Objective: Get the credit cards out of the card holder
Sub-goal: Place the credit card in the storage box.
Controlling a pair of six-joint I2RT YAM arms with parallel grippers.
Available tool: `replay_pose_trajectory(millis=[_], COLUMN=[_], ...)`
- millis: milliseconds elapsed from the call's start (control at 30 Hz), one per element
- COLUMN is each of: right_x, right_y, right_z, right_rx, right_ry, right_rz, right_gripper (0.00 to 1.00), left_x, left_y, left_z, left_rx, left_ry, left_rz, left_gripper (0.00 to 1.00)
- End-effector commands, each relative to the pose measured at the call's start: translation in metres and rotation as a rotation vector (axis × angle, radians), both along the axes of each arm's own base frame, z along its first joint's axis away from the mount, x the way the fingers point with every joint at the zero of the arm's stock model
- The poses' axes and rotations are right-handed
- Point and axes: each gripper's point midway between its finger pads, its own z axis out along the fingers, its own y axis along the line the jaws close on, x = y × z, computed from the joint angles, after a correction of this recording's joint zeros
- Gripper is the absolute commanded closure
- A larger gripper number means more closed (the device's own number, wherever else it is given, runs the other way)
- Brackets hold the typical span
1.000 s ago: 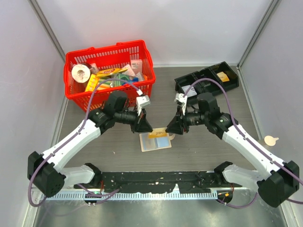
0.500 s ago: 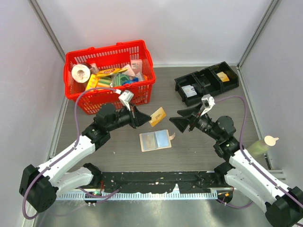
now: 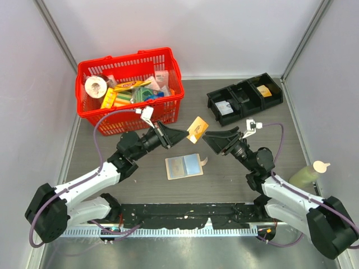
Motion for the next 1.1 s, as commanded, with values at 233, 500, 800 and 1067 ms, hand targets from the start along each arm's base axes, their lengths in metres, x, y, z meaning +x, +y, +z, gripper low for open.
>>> replay_pose_trajectory(millis=[233,500,800,1067], right_x=[-0.004,0.001,0.021,0.09], right_y=[0.009,0.011,0.002,-0.064], right_z=[0.052,0.055,0.049,0.023], right_rx=[0.159,0.16,0.083,-0.135], right_ry=[-0.109,-0.112,-0.059,0.105], right_rz=[0.065,0.06,-0.017,-0.32], right_gripper=[0.37,0.81,0.99,0.99], left_x=[-0.001,-0.001,0.014,0.036], left_y=[-0.006,-0.01,0.016,0.099], left_z=[0.031,0.023,0.008,0.004], left_rx=[-0.138,-0.128,-0.021,0.162], left_ry=[-0.027,-0.005,0.054,0.082], left_rz=[-0.002,-0.017,0.029,0.276], left_gripper=[1.0,1.0,0.52,0.11])
